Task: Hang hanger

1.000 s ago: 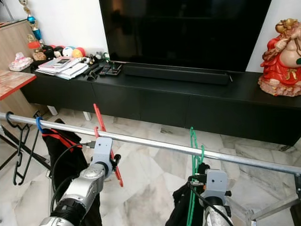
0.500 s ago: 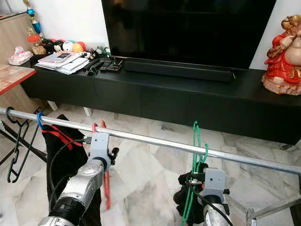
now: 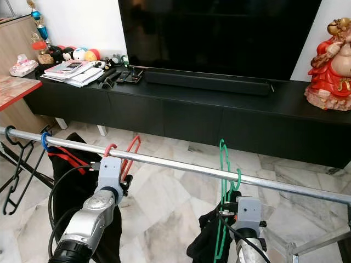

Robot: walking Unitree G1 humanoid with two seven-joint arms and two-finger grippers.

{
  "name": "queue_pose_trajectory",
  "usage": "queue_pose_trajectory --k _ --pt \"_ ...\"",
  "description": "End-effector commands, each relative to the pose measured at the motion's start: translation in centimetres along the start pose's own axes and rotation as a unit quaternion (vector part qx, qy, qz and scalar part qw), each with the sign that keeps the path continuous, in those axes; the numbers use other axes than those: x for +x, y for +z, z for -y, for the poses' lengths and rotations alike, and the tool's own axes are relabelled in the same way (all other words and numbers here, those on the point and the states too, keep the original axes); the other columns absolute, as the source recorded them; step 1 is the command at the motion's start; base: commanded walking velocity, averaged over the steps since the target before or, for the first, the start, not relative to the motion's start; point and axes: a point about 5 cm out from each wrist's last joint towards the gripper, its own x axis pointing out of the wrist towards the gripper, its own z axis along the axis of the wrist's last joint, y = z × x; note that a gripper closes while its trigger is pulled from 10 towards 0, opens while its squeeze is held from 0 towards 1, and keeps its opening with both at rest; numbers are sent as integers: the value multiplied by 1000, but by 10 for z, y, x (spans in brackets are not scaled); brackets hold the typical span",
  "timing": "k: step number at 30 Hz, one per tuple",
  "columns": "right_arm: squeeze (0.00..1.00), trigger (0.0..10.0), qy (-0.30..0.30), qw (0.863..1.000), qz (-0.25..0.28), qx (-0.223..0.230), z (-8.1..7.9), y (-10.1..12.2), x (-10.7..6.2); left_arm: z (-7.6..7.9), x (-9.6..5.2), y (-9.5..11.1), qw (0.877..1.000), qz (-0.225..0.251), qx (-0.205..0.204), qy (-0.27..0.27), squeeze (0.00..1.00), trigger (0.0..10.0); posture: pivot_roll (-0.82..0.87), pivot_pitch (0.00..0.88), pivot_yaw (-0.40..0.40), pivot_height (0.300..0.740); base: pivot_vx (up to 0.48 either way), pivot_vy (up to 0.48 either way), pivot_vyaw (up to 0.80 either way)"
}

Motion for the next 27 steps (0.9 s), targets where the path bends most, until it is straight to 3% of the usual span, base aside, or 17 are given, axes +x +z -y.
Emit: queue_pose_trajectory --k 1,14,27 --pt "0 10000 4 1000 11 -2 -2 3 2 -1 2 -1 1000 -8 -11 -4 0 0 12 33 9 740 0 0 0" --pt "0 10000 4 1000 8 -3 -1 0 3 1 0 1 1000 -2 -18 -11 0 0 16 30 5 740 0 0 0" --pt "0 10000 5 1000 12 -3 -3 2 3 -2 -1 -3 1000 -5 23 -12 0 0 19 28 5 740 0 0 0"
